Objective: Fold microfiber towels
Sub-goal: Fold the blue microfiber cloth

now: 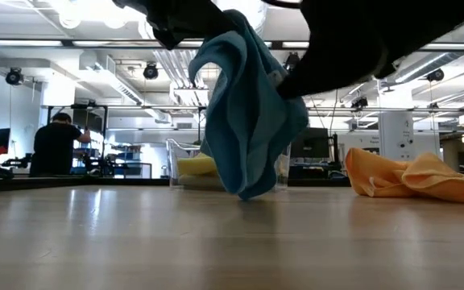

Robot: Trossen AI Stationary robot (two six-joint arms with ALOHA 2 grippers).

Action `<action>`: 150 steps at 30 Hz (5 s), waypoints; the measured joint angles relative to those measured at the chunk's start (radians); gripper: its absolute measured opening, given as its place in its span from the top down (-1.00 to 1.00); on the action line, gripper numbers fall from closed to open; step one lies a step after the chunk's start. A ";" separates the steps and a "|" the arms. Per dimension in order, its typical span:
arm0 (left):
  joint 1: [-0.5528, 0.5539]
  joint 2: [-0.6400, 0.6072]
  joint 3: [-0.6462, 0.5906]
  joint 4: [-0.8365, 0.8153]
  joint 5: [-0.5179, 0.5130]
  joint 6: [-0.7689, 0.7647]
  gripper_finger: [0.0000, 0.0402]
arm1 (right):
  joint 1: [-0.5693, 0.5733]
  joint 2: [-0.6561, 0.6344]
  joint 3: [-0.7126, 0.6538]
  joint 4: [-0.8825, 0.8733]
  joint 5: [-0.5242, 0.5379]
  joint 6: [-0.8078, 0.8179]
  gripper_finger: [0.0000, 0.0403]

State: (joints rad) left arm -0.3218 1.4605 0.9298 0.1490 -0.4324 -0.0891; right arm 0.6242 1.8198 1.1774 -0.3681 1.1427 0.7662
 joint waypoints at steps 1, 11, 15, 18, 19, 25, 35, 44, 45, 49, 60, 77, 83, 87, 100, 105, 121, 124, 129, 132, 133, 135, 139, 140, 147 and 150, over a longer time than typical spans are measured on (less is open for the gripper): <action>0.000 0.000 0.000 0.000 0.000 0.000 1.00 | -0.003 0.000 0.000 -0.043 0.000 0.042 -0.01; 0.000 0.000 -0.001 0.000 0.001 0.000 1.00 | -0.009 0.000 0.008 -0.231 -0.026 0.153 0.62; 0.000 0.000 -0.003 -0.005 0.031 0.032 1.00 | -0.008 0.000 0.021 -0.231 -0.025 0.100 0.92; -0.001 0.000 -0.004 -0.033 0.081 0.045 0.99 | -0.007 -0.004 0.033 -0.230 -0.026 0.086 0.94; -0.001 0.000 -0.005 -0.046 0.085 0.044 0.96 | -0.007 -0.006 0.035 -0.231 -0.026 0.086 0.95; -0.002 0.000 -0.005 -0.164 0.110 0.018 0.59 | -0.007 -0.030 0.039 -0.283 -0.026 0.115 0.96; -0.006 0.011 -0.032 -0.286 0.242 -0.073 0.07 | 0.007 -0.092 0.039 -0.366 -0.016 0.203 0.96; -0.005 0.061 -0.081 -0.283 0.263 -0.141 0.04 | 0.013 -0.111 0.039 -0.387 -0.022 0.229 0.96; -0.005 0.075 -0.081 -0.289 0.281 -0.141 0.04 | 0.013 -0.111 0.039 -0.388 -0.022 0.231 0.96; -0.025 0.140 -0.078 -0.302 0.353 -0.125 0.04 | 0.013 -0.111 0.039 -0.387 -0.026 0.231 0.96; -0.156 0.182 -0.079 -0.318 0.062 -0.034 0.04 | 0.013 -0.111 0.038 -0.386 -0.049 0.230 0.96; -0.157 0.278 -0.080 -0.287 0.004 -0.003 0.05 | 0.013 -0.111 0.037 -0.386 -0.062 0.229 0.96; -0.156 0.264 -0.080 -0.289 0.009 -0.003 0.05 | 0.012 -0.111 0.037 -0.386 -0.074 0.229 0.96; -0.156 0.263 -0.080 -0.289 0.009 -0.002 0.05 | 0.013 -0.111 0.037 -0.386 -0.073 0.227 0.96; -0.156 0.263 -0.075 -0.261 0.009 -0.005 0.05 | 0.012 -0.111 0.037 -0.385 -0.077 0.209 0.96; -0.156 0.262 -0.075 -0.261 0.009 -0.004 0.05 | 0.012 -0.111 0.037 -0.385 -0.077 0.207 0.96; -0.158 0.262 -0.075 -0.262 0.009 -0.004 0.95 | 0.012 -0.111 0.036 -0.386 -0.078 0.194 0.96; -0.158 0.262 -0.075 -0.264 0.009 0.002 0.97 | 0.012 -0.111 0.036 -0.386 -0.079 0.184 0.96; -0.158 0.246 -0.069 -0.307 0.008 0.002 1.00 | 0.013 -0.111 0.036 -0.386 -0.104 0.179 0.96; -0.158 0.219 -0.060 -0.353 0.008 0.002 1.00 | 0.013 -0.112 0.036 -0.387 -0.104 0.164 0.96; -0.158 0.205 -0.057 -0.372 0.008 0.002 1.00 | 0.013 -0.115 0.036 -0.388 -0.105 0.158 0.96; -0.158 0.172 -0.048 -0.411 -0.001 0.002 1.00 | 0.013 -0.129 0.037 -0.391 -0.124 0.153 0.96; -0.158 0.076 -0.035 -0.461 -0.052 0.047 1.00 | 0.013 -0.179 0.046 -0.390 -0.182 0.117 0.96; -0.158 0.048 -0.033 -0.455 -0.065 0.067 1.00 | 0.013 -0.194 0.046 -0.391 -0.182 0.107 0.96; -0.156 -0.150 -0.016 -0.453 -0.236 0.197 1.00 | 0.012 -0.333 0.064 -0.390 -0.175 0.019 0.96; -0.149 -0.226 0.002 -0.449 -0.307 0.263 1.00 | 0.006 -0.400 0.077 -0.388 -0.156 -0.031 0.96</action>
State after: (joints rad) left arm -0.4710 1.2343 0.9320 -0.2999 -0.7392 0.1743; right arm 0.6299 1.4203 1.2548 -0.7564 0.9866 0.7351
